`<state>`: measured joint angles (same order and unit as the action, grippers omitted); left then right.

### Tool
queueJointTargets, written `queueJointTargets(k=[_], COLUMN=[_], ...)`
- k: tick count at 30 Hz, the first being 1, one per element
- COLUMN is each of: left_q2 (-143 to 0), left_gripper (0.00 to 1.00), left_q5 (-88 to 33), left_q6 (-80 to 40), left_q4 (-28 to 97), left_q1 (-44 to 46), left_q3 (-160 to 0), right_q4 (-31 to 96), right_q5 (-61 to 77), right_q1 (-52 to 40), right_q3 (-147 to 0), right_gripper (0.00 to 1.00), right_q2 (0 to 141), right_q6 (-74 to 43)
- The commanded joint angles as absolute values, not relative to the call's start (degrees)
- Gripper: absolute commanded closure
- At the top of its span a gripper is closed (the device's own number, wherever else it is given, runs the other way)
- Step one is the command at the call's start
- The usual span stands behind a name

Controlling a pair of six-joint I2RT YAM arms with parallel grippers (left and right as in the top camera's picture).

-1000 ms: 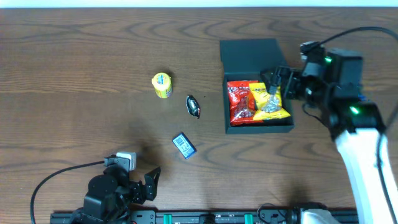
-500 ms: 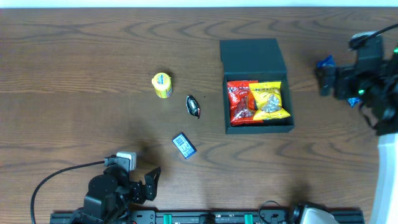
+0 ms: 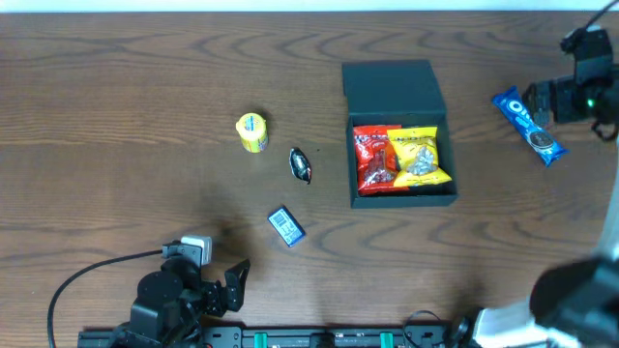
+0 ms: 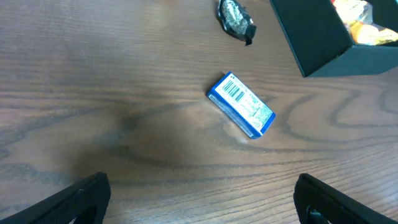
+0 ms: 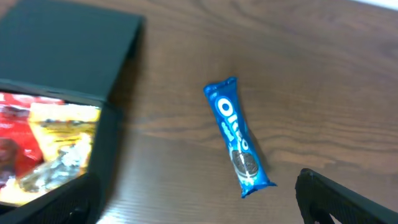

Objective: Pack container
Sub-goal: 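Release the yellow bag and move the right gripper to the Oreo pack, then grasp the blue Oreo pack with the right gripper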

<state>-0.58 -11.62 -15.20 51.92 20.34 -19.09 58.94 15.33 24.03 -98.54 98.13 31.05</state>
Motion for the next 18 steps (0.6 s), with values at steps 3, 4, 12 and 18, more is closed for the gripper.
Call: queueJointTargets(k=[3,4,12,18], left_q2=[-0.2,-0.2,-0.2,-0.2], left_gripper=[0.05,0.05,0.05,0.05], left_q5=[-11.4,-11.4,-9.9,-9.9], left_q6=[-15.3,-15.2,-15.3,-15.3], left_q4=[52.1,52.1,52.3,52.3], left_q1=[20.2,20.2,20.2,20.2], left_q3=[-18.7,-18.7,-18.7,-18.7], right_q4=[61.7,62.1,61.4,59.6], right_q5=[14.1,14.0,7.3,7.0], right_q1=[24.4,24.4,24.6,25.8], right_q3=[-107.2,-108.0,-108.4,-108.3], right_gripper=[0.01,0.01,0.01,0.01], right_q2=[109.3,111.2,120.2,123.7], right_q6=[35.0,35.8,39.9,39.9])
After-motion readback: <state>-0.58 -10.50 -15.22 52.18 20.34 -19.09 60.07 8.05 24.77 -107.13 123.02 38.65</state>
